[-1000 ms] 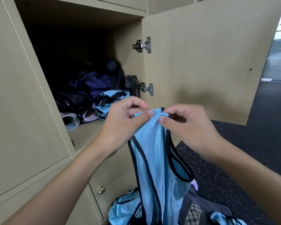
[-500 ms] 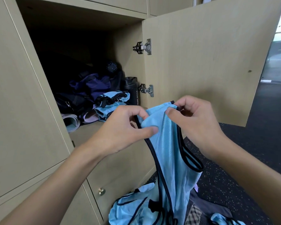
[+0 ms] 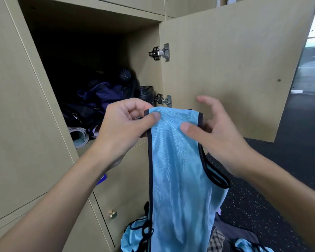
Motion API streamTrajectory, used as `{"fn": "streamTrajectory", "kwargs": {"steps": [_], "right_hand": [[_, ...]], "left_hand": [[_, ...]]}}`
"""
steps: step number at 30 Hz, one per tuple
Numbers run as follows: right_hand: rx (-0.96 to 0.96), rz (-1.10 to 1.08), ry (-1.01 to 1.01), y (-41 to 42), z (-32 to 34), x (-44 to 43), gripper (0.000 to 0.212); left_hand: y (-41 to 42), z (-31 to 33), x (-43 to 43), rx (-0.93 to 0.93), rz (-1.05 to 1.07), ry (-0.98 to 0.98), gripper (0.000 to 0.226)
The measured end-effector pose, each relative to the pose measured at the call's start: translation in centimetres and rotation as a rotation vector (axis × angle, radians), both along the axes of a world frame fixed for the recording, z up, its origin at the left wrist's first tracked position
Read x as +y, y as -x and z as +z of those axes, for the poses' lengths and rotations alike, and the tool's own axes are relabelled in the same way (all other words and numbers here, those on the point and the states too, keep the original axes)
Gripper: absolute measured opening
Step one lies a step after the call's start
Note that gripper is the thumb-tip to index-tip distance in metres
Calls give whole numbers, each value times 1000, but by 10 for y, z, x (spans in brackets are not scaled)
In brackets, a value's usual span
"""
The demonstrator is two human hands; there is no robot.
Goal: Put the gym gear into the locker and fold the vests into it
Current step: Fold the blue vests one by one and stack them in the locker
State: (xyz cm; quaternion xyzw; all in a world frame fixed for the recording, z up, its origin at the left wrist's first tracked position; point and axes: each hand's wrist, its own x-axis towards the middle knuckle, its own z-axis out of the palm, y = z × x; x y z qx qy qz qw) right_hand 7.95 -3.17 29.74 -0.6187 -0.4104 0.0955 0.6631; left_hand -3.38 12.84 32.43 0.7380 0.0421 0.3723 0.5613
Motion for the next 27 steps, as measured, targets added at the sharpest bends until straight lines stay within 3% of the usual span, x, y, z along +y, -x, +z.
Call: {"fn": "streamTrajectory", "kwargs": {"steps": [3, 9, 11, 15, 18, 23, 27], "right_hand": [[-9, 68, 37, 6, 0, 1, 68], [13, -33, -80, 5, 2, 4, 65], [27, -15, -76, 0, 1, 1, 68], [-25, 86, 136, -4, -2, -2, 94], [-33, 78, 115, -5, -4, -1, 89], [-73, -22, 13, -16, -8, -2, 80], [-73, 59, 105, -21, -5, -10, 86]], "left_hand": [[0, -1, 1, -41, 29, 83, 13], [-4, -36, -10, 223, -138, 173, 79], [-6, -37, -10, 196, -130, 176, 81], [-6, -28, -6, 43, -66, 236, 77], [-4, -32, -7, 14, -36, 244, 79], [1, -54, -20, 185, -258, 224, 94], [-2, -49, -15, 104, -166, 207, 86]]}}
